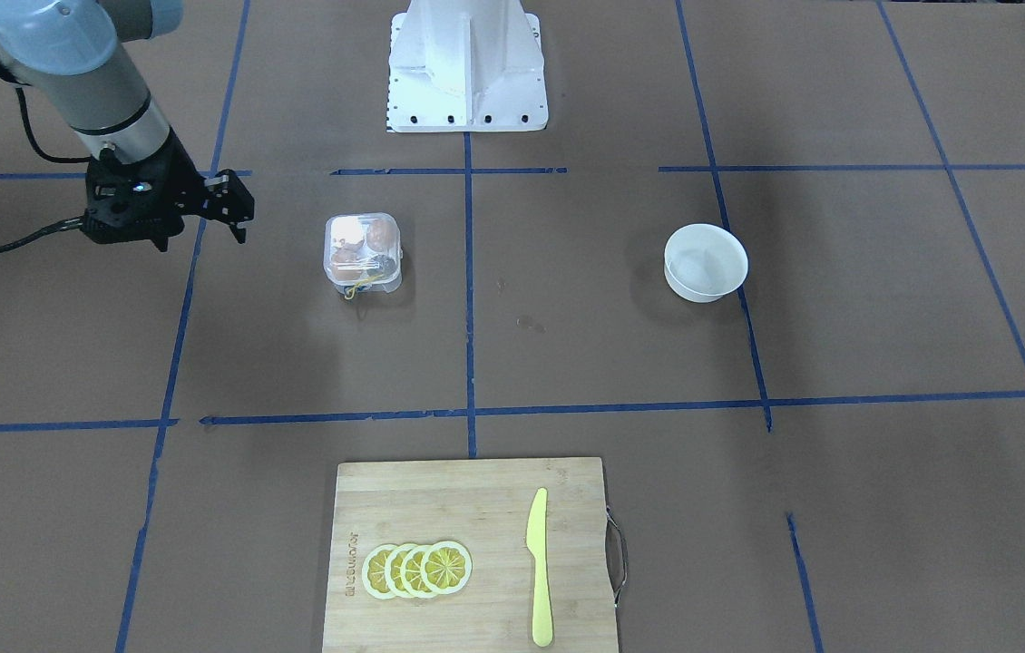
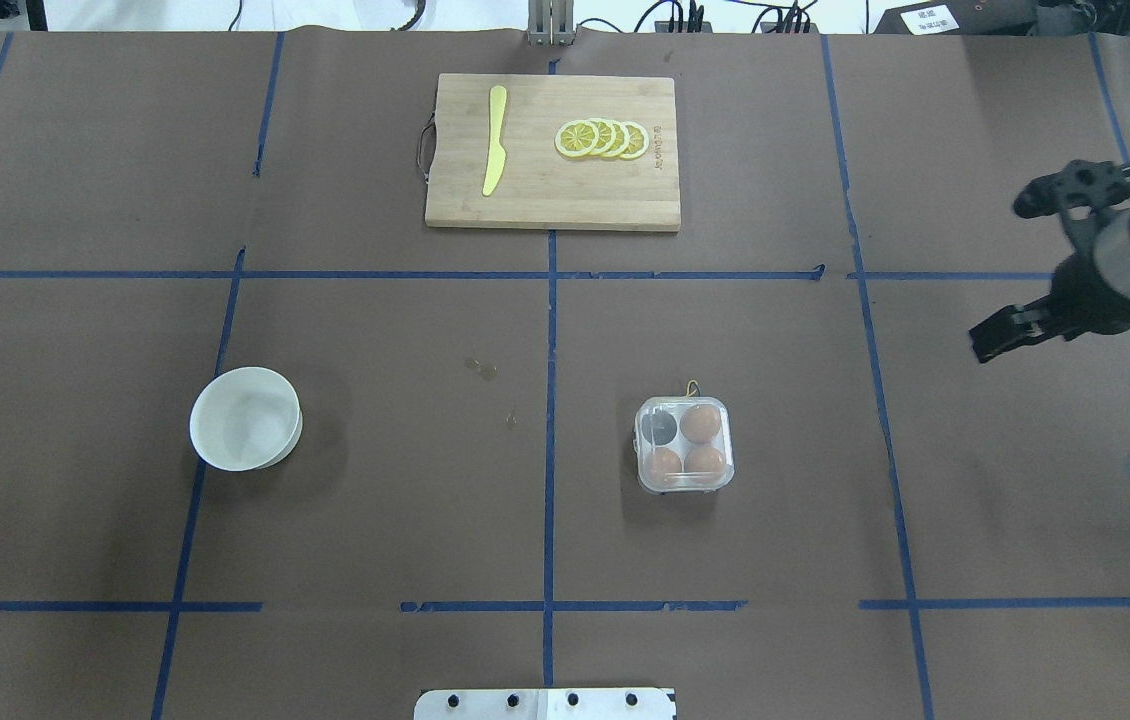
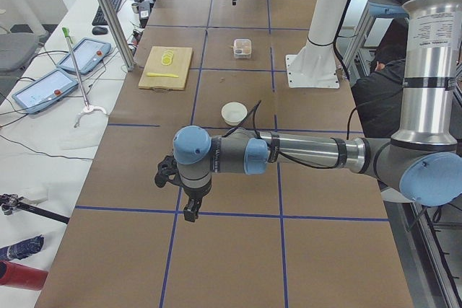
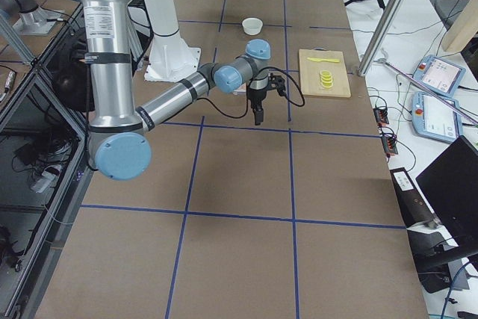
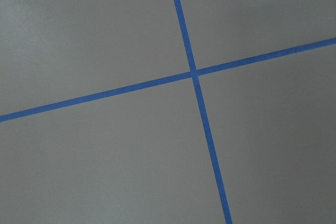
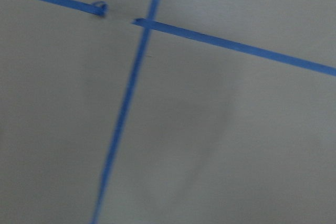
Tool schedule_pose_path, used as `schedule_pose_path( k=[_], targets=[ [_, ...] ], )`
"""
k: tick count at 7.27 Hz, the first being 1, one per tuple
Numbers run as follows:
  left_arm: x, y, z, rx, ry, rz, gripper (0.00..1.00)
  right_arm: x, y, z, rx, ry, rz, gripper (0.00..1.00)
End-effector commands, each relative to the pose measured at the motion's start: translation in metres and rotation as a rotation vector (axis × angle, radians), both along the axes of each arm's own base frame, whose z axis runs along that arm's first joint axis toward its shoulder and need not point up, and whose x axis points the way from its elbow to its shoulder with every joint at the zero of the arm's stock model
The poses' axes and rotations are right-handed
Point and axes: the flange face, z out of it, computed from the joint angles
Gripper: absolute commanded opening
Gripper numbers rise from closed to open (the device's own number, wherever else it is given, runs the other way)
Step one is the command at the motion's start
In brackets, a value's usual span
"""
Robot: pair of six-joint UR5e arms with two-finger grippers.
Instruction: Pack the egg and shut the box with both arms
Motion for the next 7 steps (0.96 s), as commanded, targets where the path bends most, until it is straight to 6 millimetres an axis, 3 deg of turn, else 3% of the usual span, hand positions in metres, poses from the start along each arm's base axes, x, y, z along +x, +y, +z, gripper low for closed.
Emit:
schedule_pose_path(
  k=[1,2,3,4,7],
  targets=[
    [0.0,0.0,0.0,0.0,0.0,0.0,1.0,0.135,-0.016,0.107,0.051,0.021,-0.106,1.0],
    [0.0,0.0,0.0,0.0,0.0,0.0,1.0,0.171,-0.008,0.149,0.007,0.033,-0.083,1.0],
    [0.0,0.0,0.0,0.0,0.0,0.0,1.0,0.201,0.01,0.174,-0.035,0.038,-0.035,1.0],
    [0.0,0.0,0.0,0.0,0.0,0.0,1.0,0.217,0.03,0.191,-0.079,0.037,-0.004,1.0],
    [0.001,0.0,0.002,-0.003,0.0,0.002,1.0,0.258,0.065,0.201,-0.137,-0.087,0.108,1.0]
  ],
)
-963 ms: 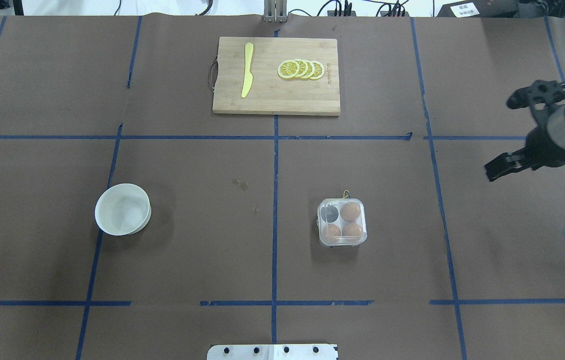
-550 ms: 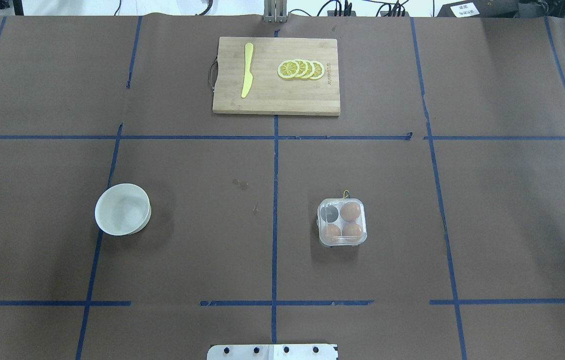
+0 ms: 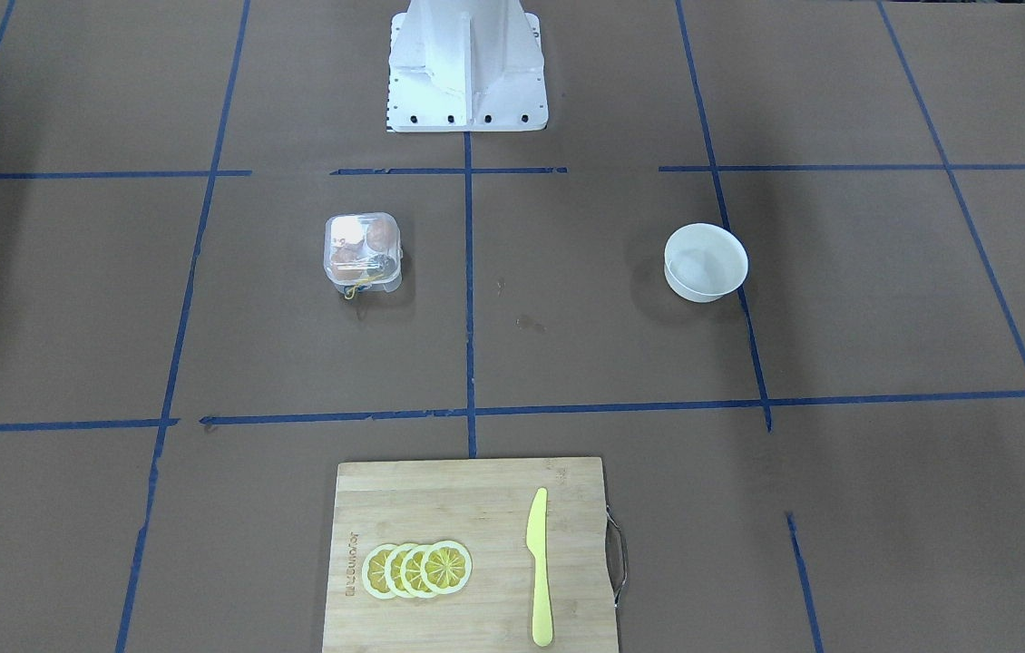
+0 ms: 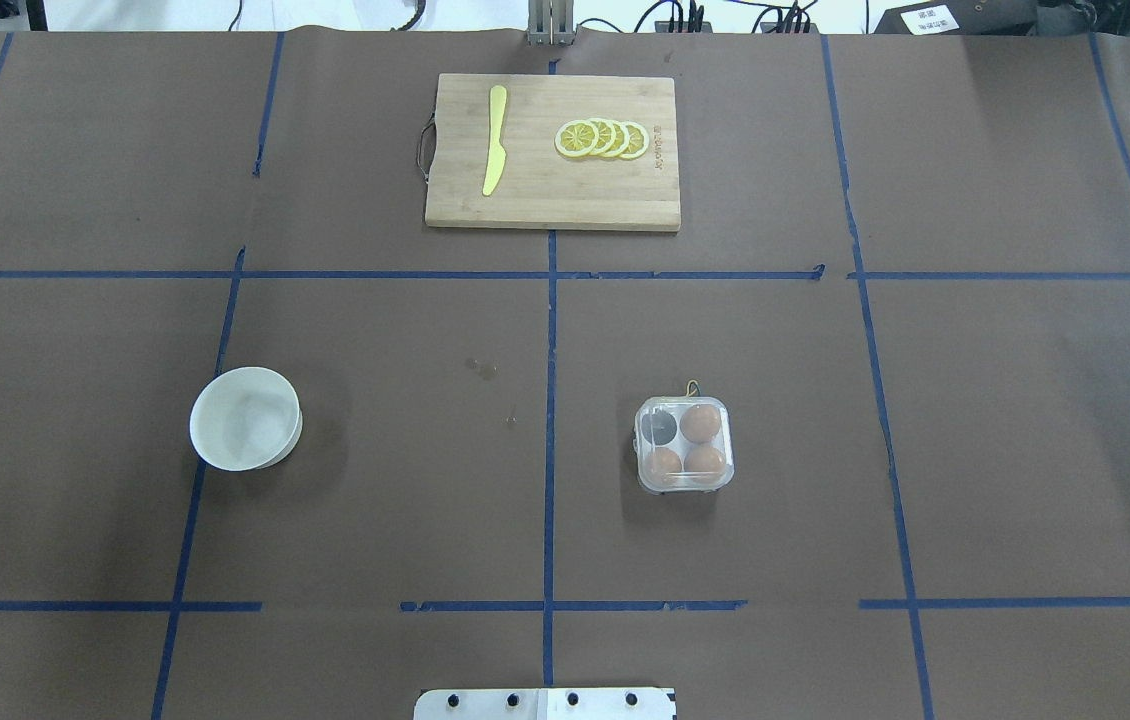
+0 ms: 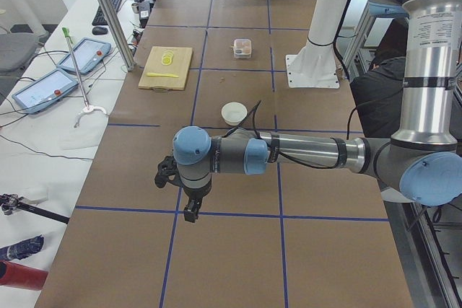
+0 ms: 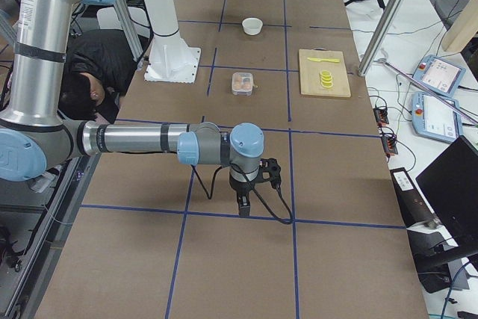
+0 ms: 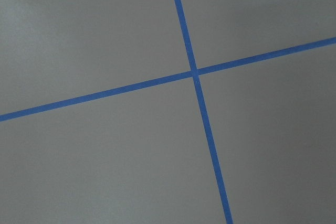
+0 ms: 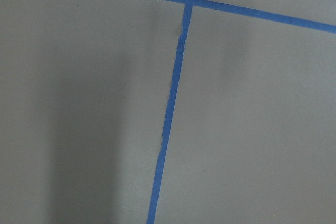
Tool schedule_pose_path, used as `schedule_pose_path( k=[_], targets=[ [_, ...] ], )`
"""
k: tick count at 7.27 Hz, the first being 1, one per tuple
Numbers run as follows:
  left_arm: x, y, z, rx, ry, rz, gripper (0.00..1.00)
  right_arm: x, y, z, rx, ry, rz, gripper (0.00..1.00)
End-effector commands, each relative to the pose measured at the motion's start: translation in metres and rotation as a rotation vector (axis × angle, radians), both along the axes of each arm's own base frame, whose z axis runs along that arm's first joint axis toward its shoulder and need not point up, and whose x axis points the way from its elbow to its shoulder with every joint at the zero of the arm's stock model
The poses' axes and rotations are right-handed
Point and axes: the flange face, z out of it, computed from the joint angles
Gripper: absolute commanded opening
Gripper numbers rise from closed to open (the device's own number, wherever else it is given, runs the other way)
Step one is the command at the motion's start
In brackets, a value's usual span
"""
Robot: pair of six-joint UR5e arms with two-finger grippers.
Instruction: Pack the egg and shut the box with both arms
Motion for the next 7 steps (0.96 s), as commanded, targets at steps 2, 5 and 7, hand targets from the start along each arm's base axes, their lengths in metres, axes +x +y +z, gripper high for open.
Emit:
schedule_pose_path(
  k=[2,5,7],
  targets=[
    [0.0003,-0.0001,0.0007,0.0,0.0,0.001,1.0,0.0295,0.0179,0.0132,-0.017,0.125,0.051,1.0],
    [0.0003,-0.0009,-0.0016,0.004,0.0,0.001,1.0,0.0205,0.0177,0.007,-0.013,0.011,0.053,1.0],
    [0.0045,-0.0029,0.0075,-0.014,-0.001,0.01,1.0,0.0206,0.0171,0.0072,-0.012,0.012,0.053,1.0]
  ],
)
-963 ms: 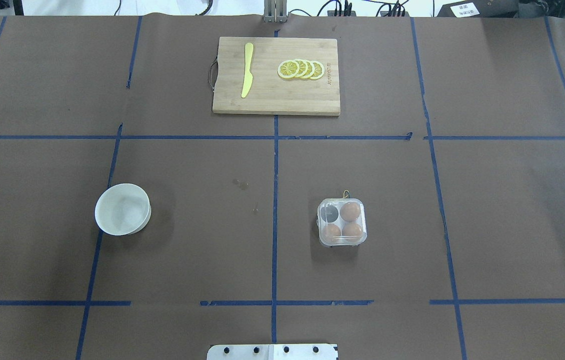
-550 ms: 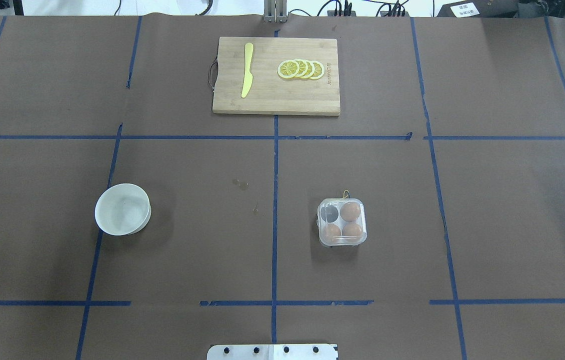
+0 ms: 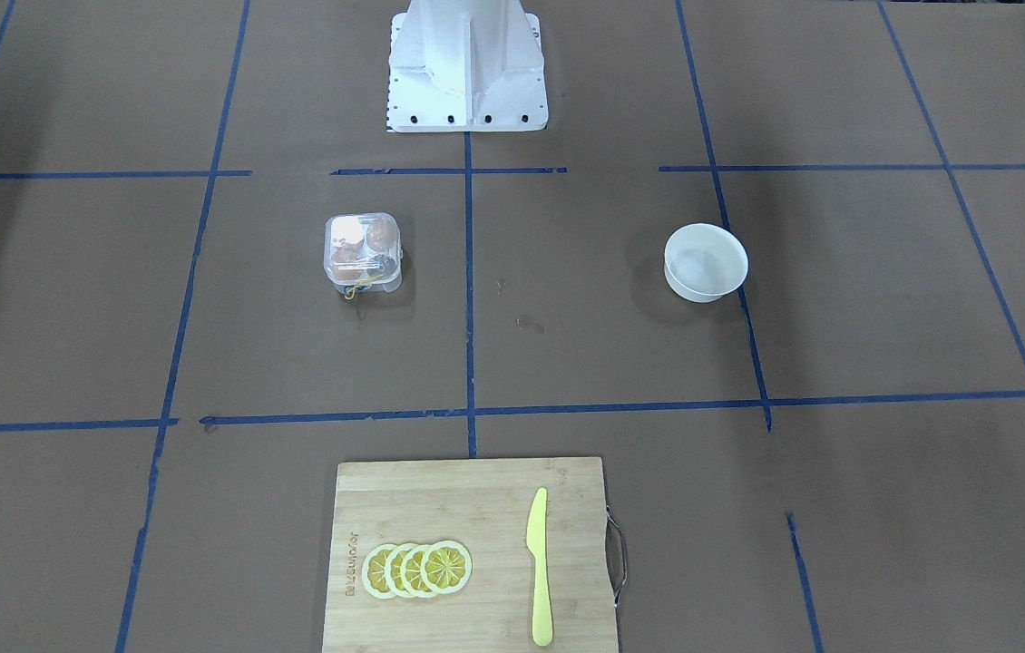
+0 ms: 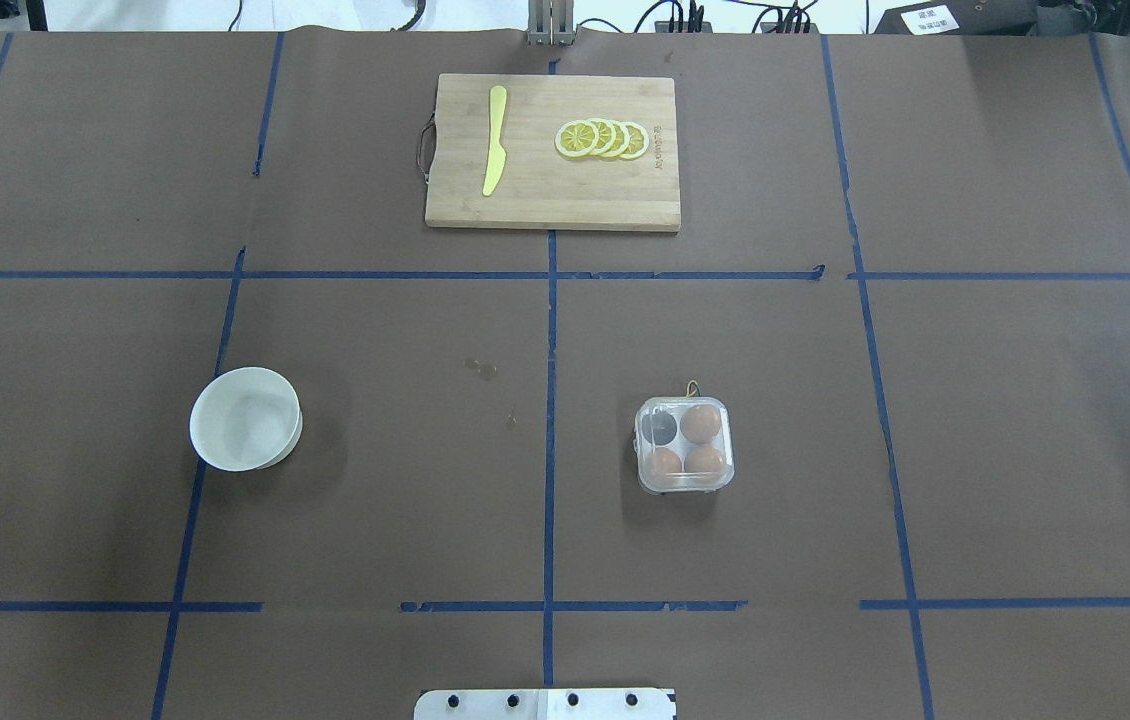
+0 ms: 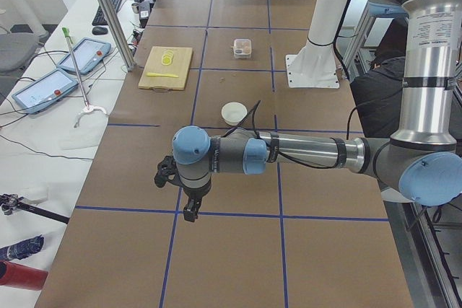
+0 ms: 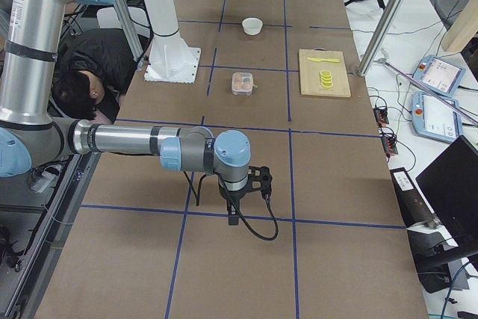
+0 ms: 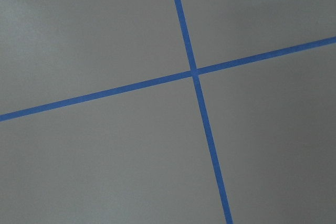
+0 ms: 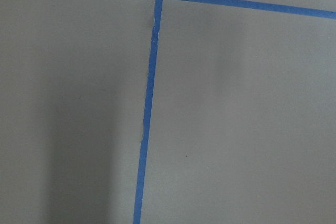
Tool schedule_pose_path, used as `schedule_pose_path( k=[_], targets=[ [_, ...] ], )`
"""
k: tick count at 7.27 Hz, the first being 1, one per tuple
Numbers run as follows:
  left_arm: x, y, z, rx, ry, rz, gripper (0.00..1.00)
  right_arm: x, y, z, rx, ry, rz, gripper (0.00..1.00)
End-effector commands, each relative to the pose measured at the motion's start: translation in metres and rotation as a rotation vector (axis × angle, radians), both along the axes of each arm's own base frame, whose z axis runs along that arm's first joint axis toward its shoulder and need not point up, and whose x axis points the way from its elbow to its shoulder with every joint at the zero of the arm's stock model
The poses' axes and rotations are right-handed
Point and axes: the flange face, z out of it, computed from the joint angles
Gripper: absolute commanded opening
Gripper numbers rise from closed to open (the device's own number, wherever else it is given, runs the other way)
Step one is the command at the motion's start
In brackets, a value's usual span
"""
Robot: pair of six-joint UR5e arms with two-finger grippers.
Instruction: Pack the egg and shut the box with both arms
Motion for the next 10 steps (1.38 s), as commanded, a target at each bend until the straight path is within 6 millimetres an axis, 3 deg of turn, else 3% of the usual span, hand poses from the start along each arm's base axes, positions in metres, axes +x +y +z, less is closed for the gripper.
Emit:
schedule_pose_path(
  k=[1,10],
  targets=[
    [0.002,0.001,0.012,-0.023,0.002,0.004,1.0,0.0,0.0,0.0,-0.001,-0.004,0.001,1.0],
    [0.0,0.009,0.019,0.0,-0.008,-0.007,1.0,0.0,0.001,0.002,-0.004,-0.004,0.0,1.0]
  ],
)
